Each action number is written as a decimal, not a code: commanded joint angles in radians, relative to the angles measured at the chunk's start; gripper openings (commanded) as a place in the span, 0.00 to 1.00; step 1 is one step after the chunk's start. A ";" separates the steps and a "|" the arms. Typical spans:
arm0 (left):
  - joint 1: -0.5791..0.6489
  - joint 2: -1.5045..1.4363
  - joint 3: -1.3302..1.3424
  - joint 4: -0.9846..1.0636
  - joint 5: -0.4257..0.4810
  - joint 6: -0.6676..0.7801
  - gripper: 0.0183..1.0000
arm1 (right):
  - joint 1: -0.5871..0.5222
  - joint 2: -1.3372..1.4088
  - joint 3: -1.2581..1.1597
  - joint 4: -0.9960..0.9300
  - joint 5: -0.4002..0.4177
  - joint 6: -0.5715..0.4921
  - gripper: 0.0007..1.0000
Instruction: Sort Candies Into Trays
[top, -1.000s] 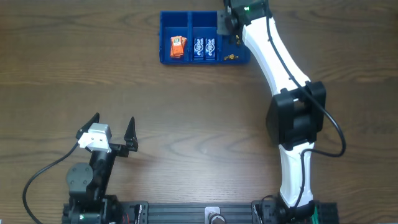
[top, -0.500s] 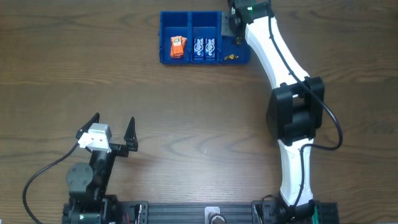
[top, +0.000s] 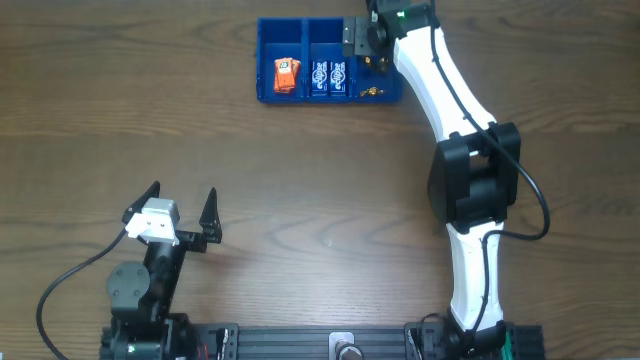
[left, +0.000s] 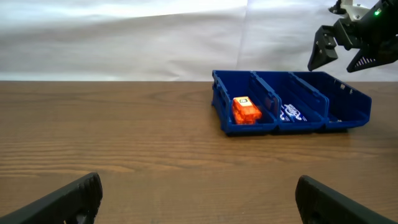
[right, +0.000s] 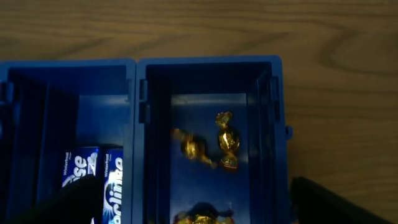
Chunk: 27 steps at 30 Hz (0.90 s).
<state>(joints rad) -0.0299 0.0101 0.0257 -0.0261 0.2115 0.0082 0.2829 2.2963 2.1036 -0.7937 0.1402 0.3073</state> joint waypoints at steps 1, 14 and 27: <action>-0.003 -0.006 -0.021 -0.029 0.018 0.014 1.00 | -0.004 -0.002 0.022 -0.021 -0.003 -0.007 1.00; -0.003 -0.006 -0.021 -0.029 0.018 0.014 1.00 | -0.003 -0.394 0.005 -0.289 0.111 -0.142 1.00; -0.003 -0.006 -0.021 -0.029 0.018 0.014 1.00 | -0.033 -1.156 -0.560 -0.229 0.148 -0.177 1.00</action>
<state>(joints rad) -0.0299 0.0101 0.0257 -0.0261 0.2115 0.0082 0.2733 1.2751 1.6764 -1.0222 0.2672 0.1471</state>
